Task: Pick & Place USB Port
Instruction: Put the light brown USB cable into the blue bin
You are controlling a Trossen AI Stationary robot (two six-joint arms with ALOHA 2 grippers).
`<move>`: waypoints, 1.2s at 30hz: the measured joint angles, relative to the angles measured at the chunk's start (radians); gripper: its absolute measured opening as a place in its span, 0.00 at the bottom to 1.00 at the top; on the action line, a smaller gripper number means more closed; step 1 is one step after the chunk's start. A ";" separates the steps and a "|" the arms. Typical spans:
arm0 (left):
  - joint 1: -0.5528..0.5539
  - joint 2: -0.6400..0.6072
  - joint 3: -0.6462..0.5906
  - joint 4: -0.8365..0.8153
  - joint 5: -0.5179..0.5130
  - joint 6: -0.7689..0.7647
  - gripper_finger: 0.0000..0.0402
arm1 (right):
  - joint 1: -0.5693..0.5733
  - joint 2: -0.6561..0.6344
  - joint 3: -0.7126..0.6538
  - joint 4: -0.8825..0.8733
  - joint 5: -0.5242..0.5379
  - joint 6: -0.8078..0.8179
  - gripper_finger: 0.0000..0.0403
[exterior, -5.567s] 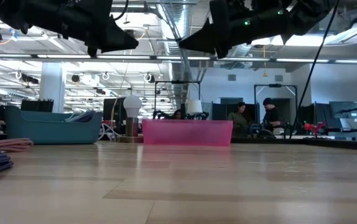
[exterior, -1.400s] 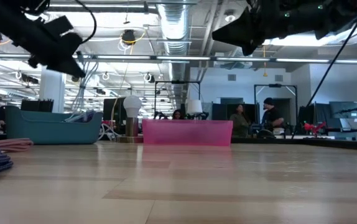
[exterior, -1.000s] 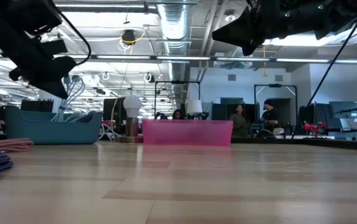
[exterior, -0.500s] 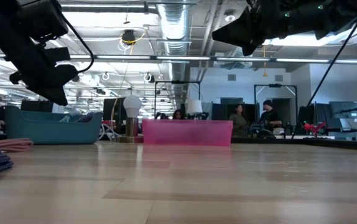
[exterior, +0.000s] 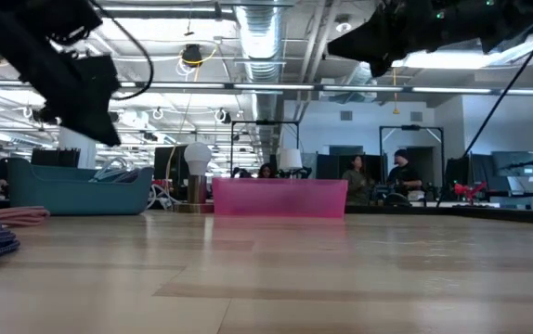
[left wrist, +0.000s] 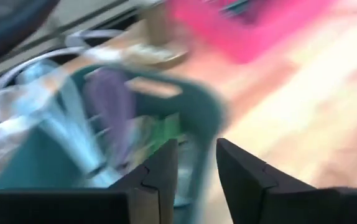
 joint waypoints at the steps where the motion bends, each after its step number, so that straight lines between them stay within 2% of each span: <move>1: -0.006 -0.004 0.008 0.024 0.029 0.023 0.27 | 0.000 -0.017 0.000 -0.011 -0.001 0.000 0.06; 8: -0.065 -0.010 0.046 0.280 0.253 0.247 0.20 | 0.000 -0.134 0.000 -0.088 -0.003 -0.010 0.06; 13: -0.074 -0.010 0.046 0.463 0.379 0.278 0.18 | 0.002 -0.183 0.000 -0.172 -0.003 -0.008 0.06; 17: -0.064 -0.007 0.046 0.604 0.377 0.281 0.18 | 0.002 -0.190 0.000 -0.208 -0.003 0.009 0.06; 21: -0.063 -0.007 0.047 0.673 0.359 0.179 0.17 | 0.002 -0.184 0.000 -0.216 -0.003 0.009 0.06; 24: -0.072 -0.006 0.049 0.654 0.341 0.107 0.13 | 0.002 -0.175 0.000 -0.220 -0.003 0.004 0.06; 28: -0.101 -0.006 0.057 0.649 0.305 0.064 0.02 | 0.002 -0.177 0.000 -0.229 -0.003 0.006 0.06; 32: -0.135 -0.006 0.128 0.595 0.247 0.064 0.01 | 0.002 -0.177 0.000 -0.260 -0.003 0.056 0.06; 36: -0.182 0.002 0.214 0.442 0.143 0.054 0.01 | 0.002 -0.177 0.000 -0.301 -0.003 0.062 0.06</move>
